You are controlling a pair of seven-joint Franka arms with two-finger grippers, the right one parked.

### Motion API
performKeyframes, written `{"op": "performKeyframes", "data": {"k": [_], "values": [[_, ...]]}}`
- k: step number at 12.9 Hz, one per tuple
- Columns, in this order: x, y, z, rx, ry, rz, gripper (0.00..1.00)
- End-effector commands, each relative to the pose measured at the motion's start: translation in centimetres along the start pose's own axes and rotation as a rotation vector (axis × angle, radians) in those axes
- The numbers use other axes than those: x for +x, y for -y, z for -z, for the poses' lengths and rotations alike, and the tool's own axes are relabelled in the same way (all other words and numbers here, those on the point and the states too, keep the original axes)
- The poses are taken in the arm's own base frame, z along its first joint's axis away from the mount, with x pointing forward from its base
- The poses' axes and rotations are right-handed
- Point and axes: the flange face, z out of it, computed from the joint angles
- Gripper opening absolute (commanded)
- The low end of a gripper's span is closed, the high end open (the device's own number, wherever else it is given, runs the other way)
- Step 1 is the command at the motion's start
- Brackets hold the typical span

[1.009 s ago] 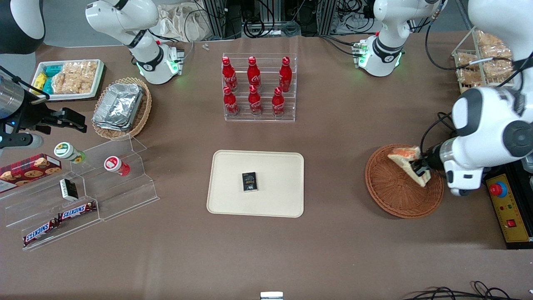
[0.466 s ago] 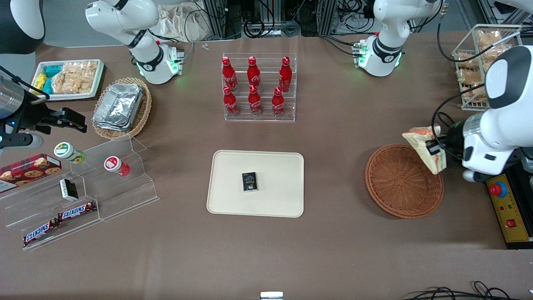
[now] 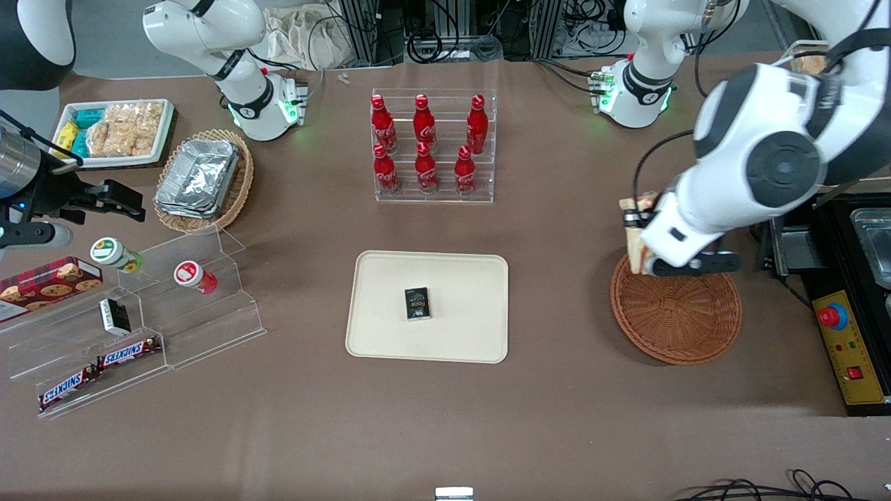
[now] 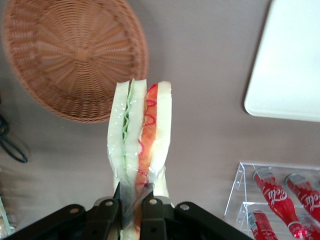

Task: Place sandwich from basket to tray
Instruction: 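Carry the sandwich toward the cream tray with the left gripper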

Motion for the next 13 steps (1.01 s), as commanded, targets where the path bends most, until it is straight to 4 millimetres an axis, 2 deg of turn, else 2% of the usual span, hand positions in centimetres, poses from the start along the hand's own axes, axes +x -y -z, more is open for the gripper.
{"op": "performKeyframes", "data": {"k": [1, 3, 6, 8, 10, 13], "values": [[-0.2, -4.8, -0.9, 0.017, -0.035, -0.102, 0.0], [0.5, -8.7, -3.0, -0.004, -0.066, -0.152, 0.0], [2.9, -13.0, -6.1, -0.089, -0.145, -0.108, 0.0], [4.4, -15.1, -8.5, -0.128, -0.169, -0.125, 0.0], [5.2, -17.7, -12.2, -0.111, -0.171, -0.161, 0.0], [7.8, -18.9, -17.2, -0.108, -0.206, -0.1, 0.0]]}}
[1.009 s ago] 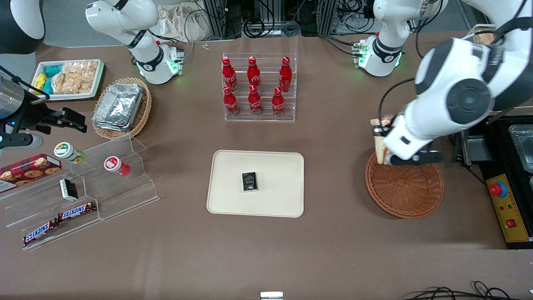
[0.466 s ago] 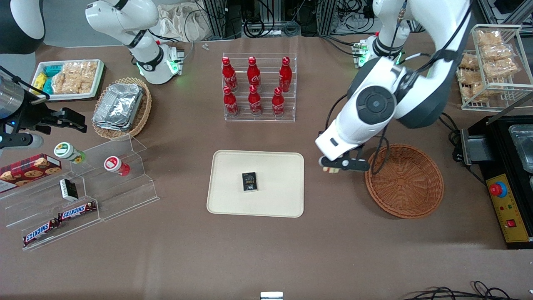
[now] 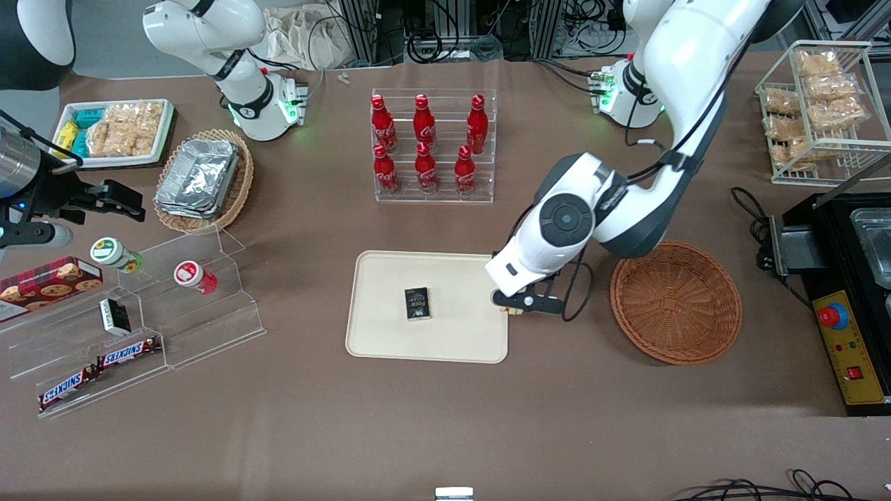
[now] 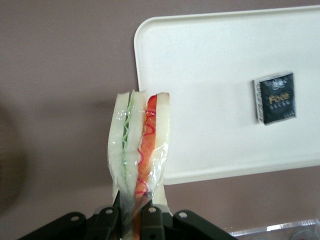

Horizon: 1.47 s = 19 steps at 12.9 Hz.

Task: Place sandwich from basket to tray
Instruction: 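Carry the sandwich toward the cream tray with the left gripper, then lower the sandwich onto the tray beside the black tissue pack, open gripper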

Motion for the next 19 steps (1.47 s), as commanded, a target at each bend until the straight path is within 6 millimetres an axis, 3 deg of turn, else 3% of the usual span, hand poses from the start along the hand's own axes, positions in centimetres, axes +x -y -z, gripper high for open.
{"op": "performKeyframes", "data": {"k": [1, 3, 8, 10, 11, 12, 13, 15, 19], "values": [[1.5, -0.7, -3.8, 0.002, -0.035, 0.048, 0.0], [0.4, -4.3, -5.9, -0.005, -0.041, 0.016, 0.0], [1.0, -4.8, -8.7, -0.018, -0.016, 0.024, 0.0], [1.1, -4.7, -8.8, -0.021, -0.017, 0.029, 0.1], [1.2, -4.4, -8.5, -0.021, -0.019, 0.032, 0.29], [1.3, -4.3, -8.2, -0.023, -0.023, 0.037, 0.88], [1.3, -4.1, -7.7, -0.019, -0.023, 0.041, 1.0], [1.3, -2.7, -5.4, 0.012, 0.001, 0.061, 1.0], [-1.4, -1.0, 3.3, 0.129, 0.047, 0.031, 1.0]]}}
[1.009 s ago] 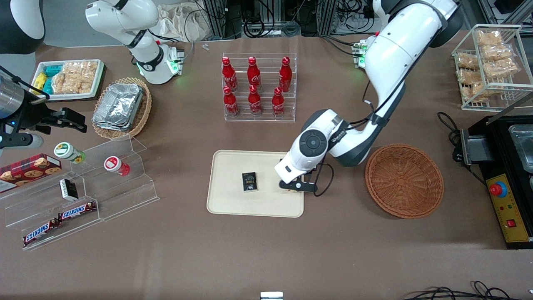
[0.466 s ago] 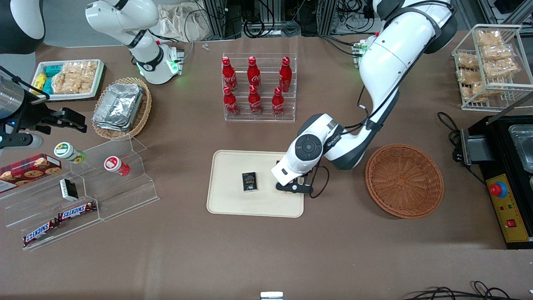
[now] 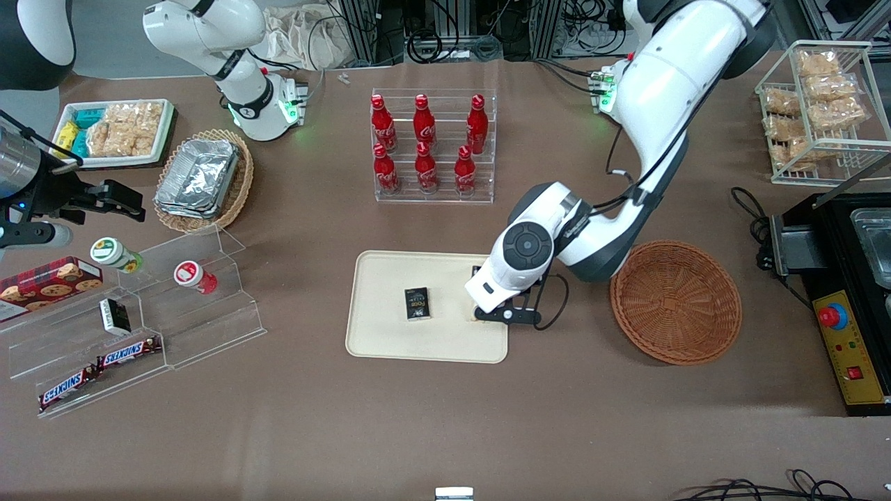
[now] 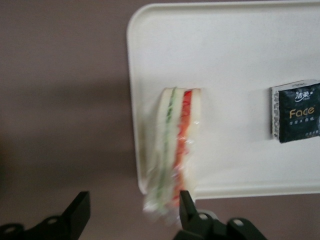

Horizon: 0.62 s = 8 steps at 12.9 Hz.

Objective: Place sandwich from basket to tray

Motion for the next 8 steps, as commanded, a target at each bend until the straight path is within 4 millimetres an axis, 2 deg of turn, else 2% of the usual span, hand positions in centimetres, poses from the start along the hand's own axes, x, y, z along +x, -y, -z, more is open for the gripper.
{"op": "performKeyframes", "data": {"k": [1, 3, 4, 6, 8], "values": [[-2.1, 3.1, 6.5, 0.071, -0.001, -0.016, 1.0], [-2.9, 5.8, 10.8, 0.059, 0.011, -0.053, 1.0], [-3.1, 7.9, 12.4, 0.047, 0.022, -0.059, 1.0], [-4.6, 10.7, 15.0, 0.062, 0.021, -0.055, 0.99], [-5.8, 14.7, 18.4, 0.086, 0.025, -0.107, 0.99]]}}
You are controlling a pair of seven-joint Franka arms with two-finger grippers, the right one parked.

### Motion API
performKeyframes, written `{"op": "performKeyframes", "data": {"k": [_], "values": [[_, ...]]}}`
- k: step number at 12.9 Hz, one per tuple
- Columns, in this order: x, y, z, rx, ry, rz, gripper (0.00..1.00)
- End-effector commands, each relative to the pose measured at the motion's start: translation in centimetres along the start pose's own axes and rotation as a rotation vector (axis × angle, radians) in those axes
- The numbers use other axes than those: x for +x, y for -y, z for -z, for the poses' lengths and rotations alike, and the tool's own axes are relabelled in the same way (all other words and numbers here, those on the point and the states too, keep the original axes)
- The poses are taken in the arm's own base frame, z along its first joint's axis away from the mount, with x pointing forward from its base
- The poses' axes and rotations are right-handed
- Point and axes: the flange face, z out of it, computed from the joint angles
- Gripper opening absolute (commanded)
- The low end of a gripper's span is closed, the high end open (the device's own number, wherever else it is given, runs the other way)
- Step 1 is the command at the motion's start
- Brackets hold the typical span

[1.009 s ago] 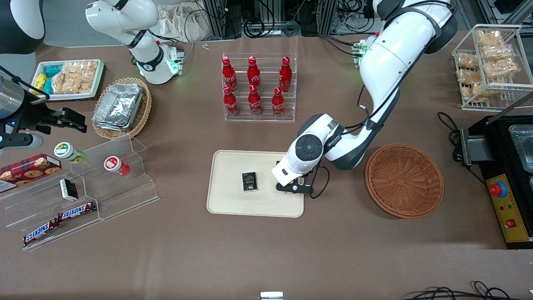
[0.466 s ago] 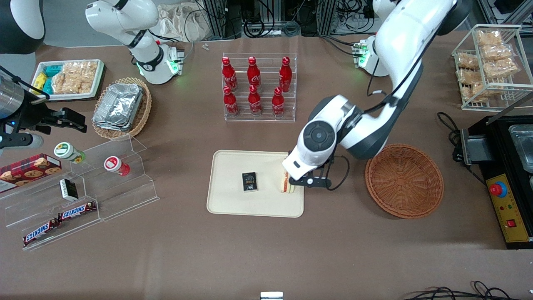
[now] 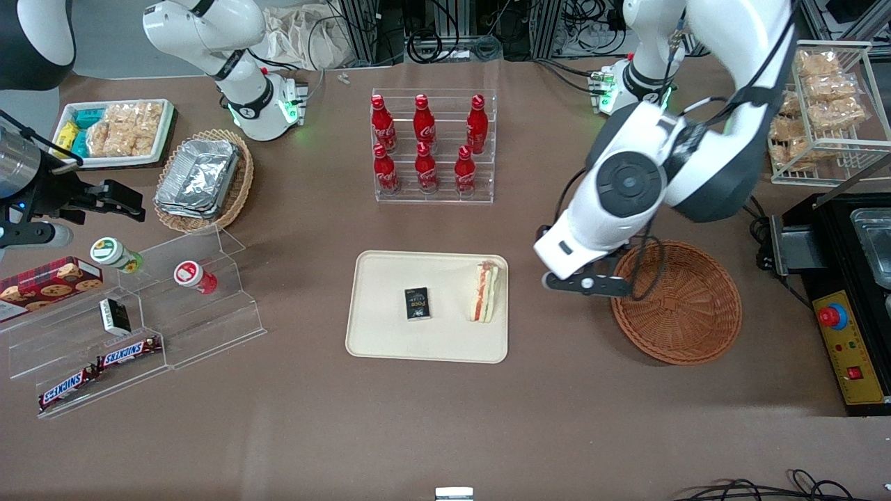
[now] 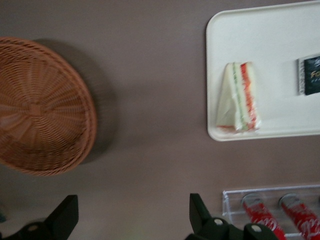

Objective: Place sandwich from basket to tray

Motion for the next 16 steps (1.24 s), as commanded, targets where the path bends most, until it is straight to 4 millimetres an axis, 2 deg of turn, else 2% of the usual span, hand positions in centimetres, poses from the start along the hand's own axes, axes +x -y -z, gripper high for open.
{"op": "performKeyframes", "data": {"k": [1, 4, 7, 12, 16], "values": [[-3.3, 4.9, 3.6, 0.019, 0.017, -0.066, 0.99], [-5.4, 10.7, 7.1, 0.035, 0.018, -0.061, 1.0], [-7.1, 14.8, 9.3, 0.044, 0.013, 0.019, 1.0], [-7.7, 21.0, 10.6, 0.033, -0.008, 0.134, 1.0], [-8.6, 25.7, 10.8, 0.019, 0.026, 0.195, 1.0]]}}
